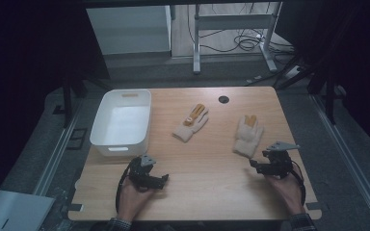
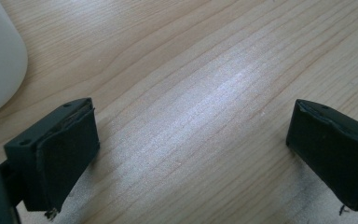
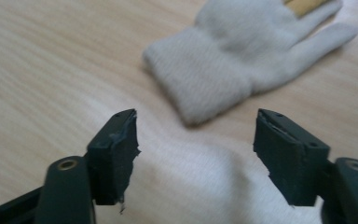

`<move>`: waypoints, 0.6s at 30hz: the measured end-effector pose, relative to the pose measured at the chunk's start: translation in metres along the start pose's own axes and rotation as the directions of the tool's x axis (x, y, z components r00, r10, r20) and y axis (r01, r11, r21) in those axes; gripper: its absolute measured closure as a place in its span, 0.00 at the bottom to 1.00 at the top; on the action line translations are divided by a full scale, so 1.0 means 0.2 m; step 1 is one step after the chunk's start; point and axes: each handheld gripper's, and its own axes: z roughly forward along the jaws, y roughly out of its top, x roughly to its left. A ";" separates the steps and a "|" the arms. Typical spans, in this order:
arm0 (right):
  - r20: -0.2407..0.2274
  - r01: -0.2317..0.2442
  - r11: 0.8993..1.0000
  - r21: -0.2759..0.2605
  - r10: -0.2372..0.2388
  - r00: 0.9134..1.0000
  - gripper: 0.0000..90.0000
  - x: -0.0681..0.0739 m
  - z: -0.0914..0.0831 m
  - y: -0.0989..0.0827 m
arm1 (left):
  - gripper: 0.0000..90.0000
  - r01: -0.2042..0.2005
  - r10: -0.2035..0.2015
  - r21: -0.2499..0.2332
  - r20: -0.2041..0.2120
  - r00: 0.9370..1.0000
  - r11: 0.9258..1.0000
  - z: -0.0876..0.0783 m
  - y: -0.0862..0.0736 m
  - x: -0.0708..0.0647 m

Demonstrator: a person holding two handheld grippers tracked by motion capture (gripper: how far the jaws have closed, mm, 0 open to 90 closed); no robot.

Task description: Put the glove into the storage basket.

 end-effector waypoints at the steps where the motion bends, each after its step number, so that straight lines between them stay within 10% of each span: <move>1: 0.000 -0.004 1.000 -0.001 0.004 1.000 0.37 -0.01 0.00 0.01 | 0.02 0.000 0.000 0.000 0.000 1.000 1.000 0.00 0.00 0.00; 18: 0.037 0.017 1.000 -0.004 -0.017 0.999 0.55 -0.16 0.13 0.26 | 0.02 -0.001 0.001 0.000 0.000 1.000 1.000 0.00 0.00 0.00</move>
